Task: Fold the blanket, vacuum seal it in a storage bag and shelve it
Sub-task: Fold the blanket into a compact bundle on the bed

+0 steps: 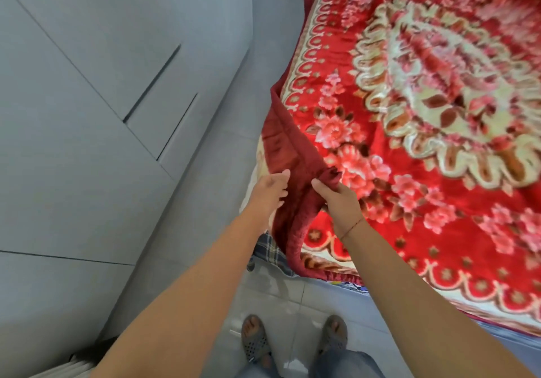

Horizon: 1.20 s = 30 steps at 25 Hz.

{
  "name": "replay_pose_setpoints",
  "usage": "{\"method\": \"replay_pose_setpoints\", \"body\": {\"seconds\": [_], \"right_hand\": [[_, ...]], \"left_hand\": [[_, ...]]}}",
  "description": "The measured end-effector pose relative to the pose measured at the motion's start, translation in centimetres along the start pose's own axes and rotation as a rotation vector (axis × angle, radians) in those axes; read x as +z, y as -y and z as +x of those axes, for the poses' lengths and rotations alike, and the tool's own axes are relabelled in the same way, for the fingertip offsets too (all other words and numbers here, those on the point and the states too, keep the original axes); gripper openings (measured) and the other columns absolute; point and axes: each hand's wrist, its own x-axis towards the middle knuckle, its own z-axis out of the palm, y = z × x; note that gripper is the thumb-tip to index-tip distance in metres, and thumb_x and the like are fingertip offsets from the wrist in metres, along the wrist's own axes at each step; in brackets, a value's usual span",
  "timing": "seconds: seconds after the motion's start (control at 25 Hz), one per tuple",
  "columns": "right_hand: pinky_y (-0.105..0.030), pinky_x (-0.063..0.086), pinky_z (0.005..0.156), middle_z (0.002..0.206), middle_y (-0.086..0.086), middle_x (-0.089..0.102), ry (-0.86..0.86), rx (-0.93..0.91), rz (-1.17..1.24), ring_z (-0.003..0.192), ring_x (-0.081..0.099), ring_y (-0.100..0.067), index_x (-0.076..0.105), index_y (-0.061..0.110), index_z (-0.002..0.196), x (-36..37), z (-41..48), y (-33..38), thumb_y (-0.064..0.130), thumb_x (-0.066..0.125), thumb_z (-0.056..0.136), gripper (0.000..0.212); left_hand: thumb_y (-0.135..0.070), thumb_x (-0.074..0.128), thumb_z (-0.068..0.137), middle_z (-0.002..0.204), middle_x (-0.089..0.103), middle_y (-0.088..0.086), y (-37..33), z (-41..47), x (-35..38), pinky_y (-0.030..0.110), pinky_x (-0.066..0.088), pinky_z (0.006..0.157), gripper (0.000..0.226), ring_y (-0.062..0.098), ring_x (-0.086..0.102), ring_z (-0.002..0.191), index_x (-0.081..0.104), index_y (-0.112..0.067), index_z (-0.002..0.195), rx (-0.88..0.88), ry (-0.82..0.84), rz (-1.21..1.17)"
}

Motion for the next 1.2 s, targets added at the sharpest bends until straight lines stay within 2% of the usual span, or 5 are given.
{"method": "replay_pose_setpoints", "body": {"seconds": [0.12,0.28,0.6,0.76,1.2], "right_hand": [[-0.039,0.054,0.080,0.085,-0.010,0.069,0.048,-0.066,-0.074,0.079,0.064,-0.022,0.067,0.004,0.094,-4.4,-0.2,0.1,0.004,0.067,0.086,0.008],[-0.035,0.056,0.079,0.091,-0.008,0.071,0.047,-0.110,-0.077,0.082,0.067,-0.018,0.067,0.008,0.097,-13.0,1.1,0.7,0.002,0.066,0.086,0.013],[-0.029,0.056,0.074,0.097,-0.012,0.072,0.044,-0.094,0.017,0.089,0.069,-0.019,0.066,-0.003,0.103,-31.6,1.6,2.1,0.005,0.063,0.089,0.017],[-0.013,0.049,0.060,0.067,0.009,0.070,-0.060,-0.080,0.101,0.064,0.065,0.000,0.064,0.005,0.084,-38.1,0.9,2.2,-0.001,0.055,0.092,0.013],[-0.018,0.053,0.057,0.068,0.003,0.071,-0.621,-0.151,0.500,0.059,0.066,-0.008,0.072,0.017,0.068,-48.4,-0.6,-0.4,0.033,0.074,0.074,0.017]], "left_hand": [[-0.041,0.058,0.092,0.125,0.052,0.003,-1.5,2.1,3.9,0.034,0.046,0.094,0.040,0.016,0.053,0.110,0.050,-0.022,0.126,0.079,0.014,0.183],[-0.026,0.049,0.098,0.154,0.028,-0.003,-2.6,6.3,10.4,0.045,0.021,0.115,0.051,0.022,0.023,0.142,0.033,-0.031,0.146,0.453,0.119,0.976],[-0.047,0.061,0.087,0.157,0.020,-0.011,-5.9,10.0,28.4,0.048,-0.003,0.115,0.070,0.018,0.001,0.147,0.028,-0.035,0.147,0.599,0.589,1.503],[-0.056,0.062,0.082,0.138,0.046,-0.001,-7.2,13.5,35.2,0.046,0.008,0.114,0.061,0.025,0.024,0.140,0.048,-0.027,0.133,0.677,0.643,1.771],[-0.035,0.053,0.096,0.133,0.055,0.012,-9.8,21.3,47.8,0.037,0.041,0.100,0.044,0.032,0.051,0.122,0.051,-0.013,0.133,0.851,0.663,2.082]]}}
